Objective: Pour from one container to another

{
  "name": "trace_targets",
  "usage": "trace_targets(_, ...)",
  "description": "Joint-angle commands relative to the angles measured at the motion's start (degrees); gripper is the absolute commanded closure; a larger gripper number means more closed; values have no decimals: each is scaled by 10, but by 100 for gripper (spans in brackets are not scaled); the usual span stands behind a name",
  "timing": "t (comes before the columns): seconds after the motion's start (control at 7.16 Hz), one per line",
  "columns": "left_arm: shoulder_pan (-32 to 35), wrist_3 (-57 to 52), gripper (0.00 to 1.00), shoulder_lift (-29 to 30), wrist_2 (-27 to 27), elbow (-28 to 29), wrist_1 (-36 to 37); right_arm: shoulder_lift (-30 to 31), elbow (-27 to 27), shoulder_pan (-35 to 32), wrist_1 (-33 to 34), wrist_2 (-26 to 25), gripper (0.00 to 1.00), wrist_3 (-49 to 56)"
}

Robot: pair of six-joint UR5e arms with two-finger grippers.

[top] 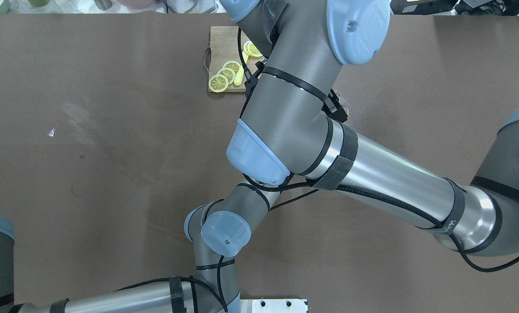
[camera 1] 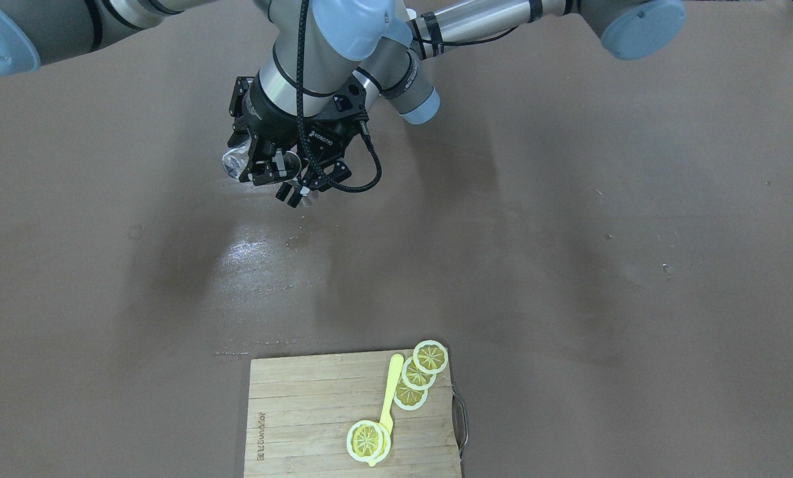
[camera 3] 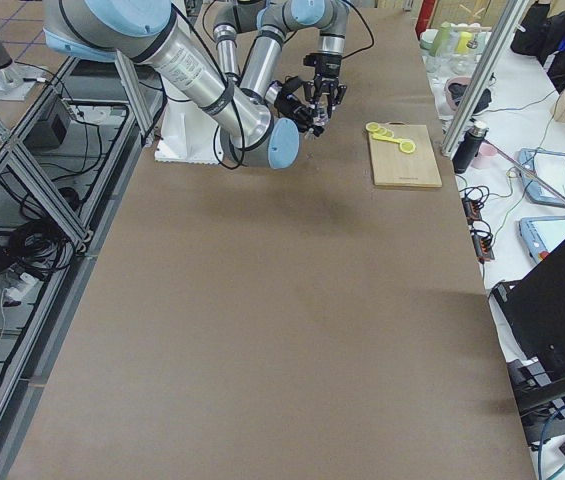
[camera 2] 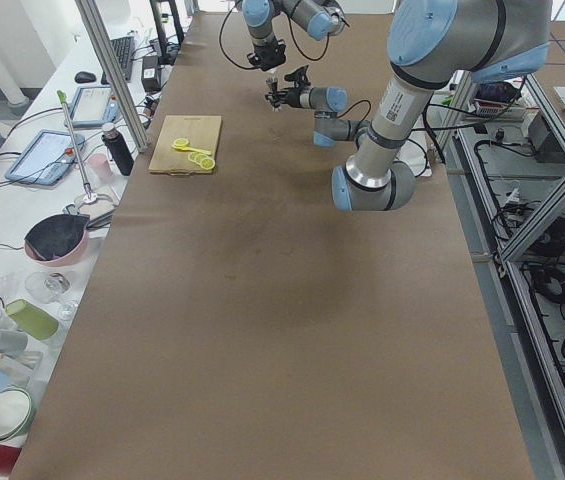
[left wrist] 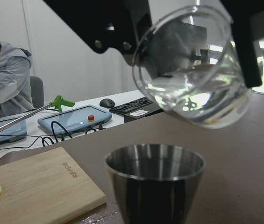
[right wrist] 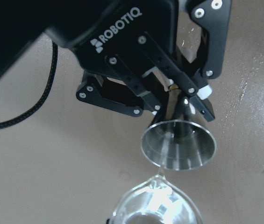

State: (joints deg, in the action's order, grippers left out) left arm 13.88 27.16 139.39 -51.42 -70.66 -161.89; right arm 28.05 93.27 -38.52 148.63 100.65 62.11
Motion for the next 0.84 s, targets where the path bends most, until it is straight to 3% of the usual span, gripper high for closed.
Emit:
trace_targets(0.0,0,0,100,0,0,0,0,-3,-10,4,18,-8,100,0)
trace_targets(0.7,0,0,100,0,0,0,0,-25,-42,11,30,-23,100,19)
